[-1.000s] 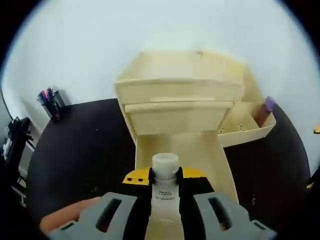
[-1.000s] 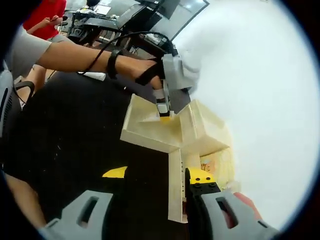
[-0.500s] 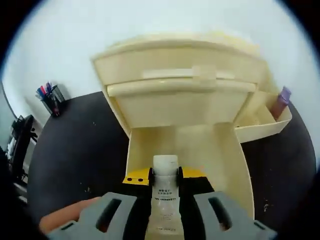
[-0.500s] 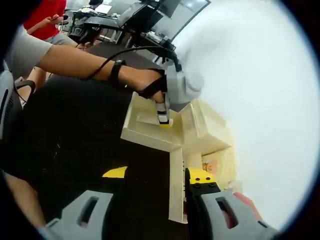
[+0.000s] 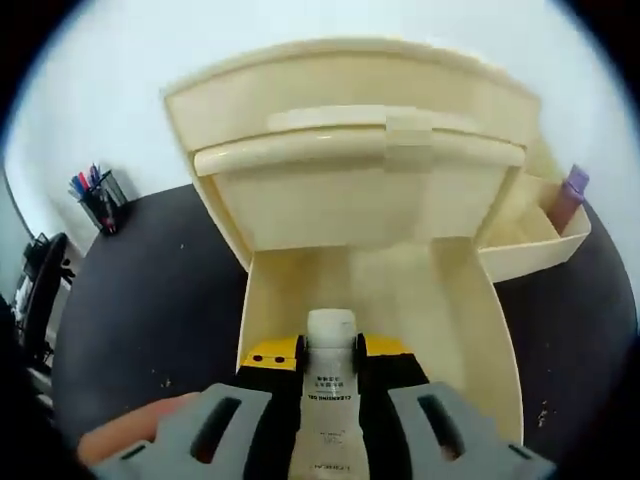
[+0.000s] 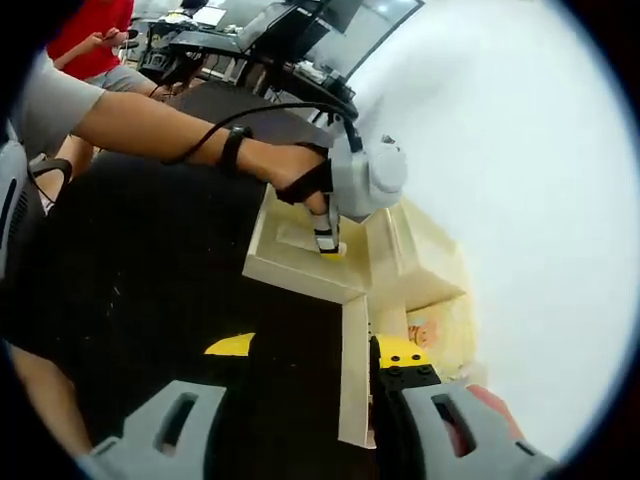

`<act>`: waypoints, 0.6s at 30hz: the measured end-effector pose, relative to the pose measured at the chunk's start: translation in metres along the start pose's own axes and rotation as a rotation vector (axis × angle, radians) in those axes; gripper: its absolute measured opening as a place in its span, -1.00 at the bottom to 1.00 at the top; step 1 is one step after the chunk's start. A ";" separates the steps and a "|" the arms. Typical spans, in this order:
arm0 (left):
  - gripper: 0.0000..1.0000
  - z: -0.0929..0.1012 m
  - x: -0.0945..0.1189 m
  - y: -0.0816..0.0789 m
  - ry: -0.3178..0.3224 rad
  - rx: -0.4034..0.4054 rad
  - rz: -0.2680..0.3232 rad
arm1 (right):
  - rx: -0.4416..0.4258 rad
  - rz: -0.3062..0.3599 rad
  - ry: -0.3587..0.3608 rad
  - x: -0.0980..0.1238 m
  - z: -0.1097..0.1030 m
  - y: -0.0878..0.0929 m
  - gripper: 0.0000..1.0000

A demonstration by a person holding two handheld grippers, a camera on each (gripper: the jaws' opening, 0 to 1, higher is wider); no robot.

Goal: Open the drawer, pick up the cosmetic bottles from the table one by one, place them into the drawer, release the gripper, close the drawer, and move the gripper away

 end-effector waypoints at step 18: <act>-0.55 0.000 0.058 -0.051 0.073 -0.020 0.155 | 0.010 0.017 0.013 0.000 -0.035 0.000 -0.21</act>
Point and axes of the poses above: the point that each gripper's makers call its tool centre point, and the gripper's own axes: x roughly backward along the fingers, z roughly to its right, y roughly out of its underside, the point moved 1 cm from there along x, roughly backward along the fingers, and after that the axes turned 14 degrees about z, right-handed, at the moved point
